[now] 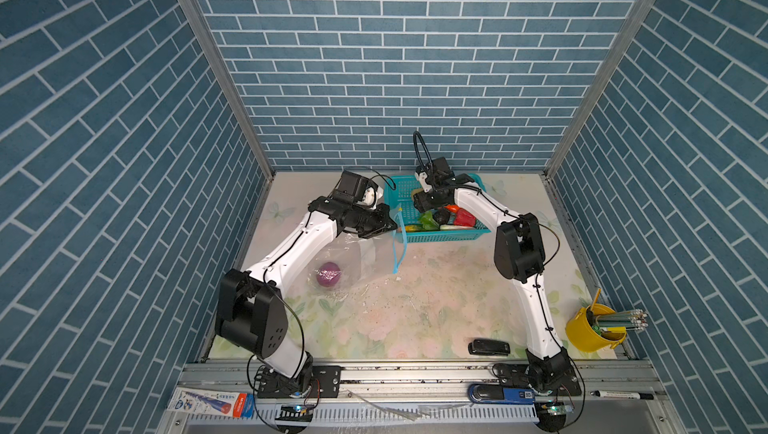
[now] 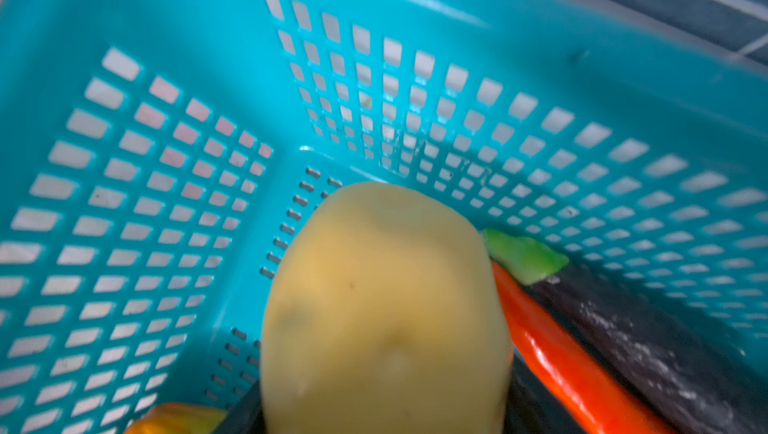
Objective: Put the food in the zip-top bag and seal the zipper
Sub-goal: 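Close the right gripper on the yellow potato and lift it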
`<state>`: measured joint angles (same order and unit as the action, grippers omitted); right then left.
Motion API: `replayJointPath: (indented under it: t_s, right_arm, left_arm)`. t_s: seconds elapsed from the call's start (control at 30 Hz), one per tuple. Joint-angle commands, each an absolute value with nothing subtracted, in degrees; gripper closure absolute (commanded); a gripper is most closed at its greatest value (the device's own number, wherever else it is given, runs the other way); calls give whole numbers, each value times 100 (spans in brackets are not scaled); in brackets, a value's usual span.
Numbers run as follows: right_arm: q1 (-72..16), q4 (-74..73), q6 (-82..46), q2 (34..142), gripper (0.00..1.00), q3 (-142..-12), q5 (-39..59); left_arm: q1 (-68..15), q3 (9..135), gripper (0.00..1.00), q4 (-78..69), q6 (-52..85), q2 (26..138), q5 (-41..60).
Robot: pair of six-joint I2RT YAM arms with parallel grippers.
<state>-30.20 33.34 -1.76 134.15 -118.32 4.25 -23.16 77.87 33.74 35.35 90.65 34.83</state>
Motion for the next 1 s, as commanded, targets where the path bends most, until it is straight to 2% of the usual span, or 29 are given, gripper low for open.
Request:
replayJointPath:
  t_s: [0.0,0.43,0.97]
  right_arm:
    - [-3009,2877,-295,12848,46,-11382,675]
    - [-2973,2297,73,11797,46,-9938,1107]
    - [-2856,2370,571,10522,46,-8650,2416]
  left_arm:
    - [-2295,7813,100,3362,3484,8999,3532]
    - [-2296,7891,100,3314,3489,9173,3562]
    - [-2302,8143,100,3192,3487,9492,3647]
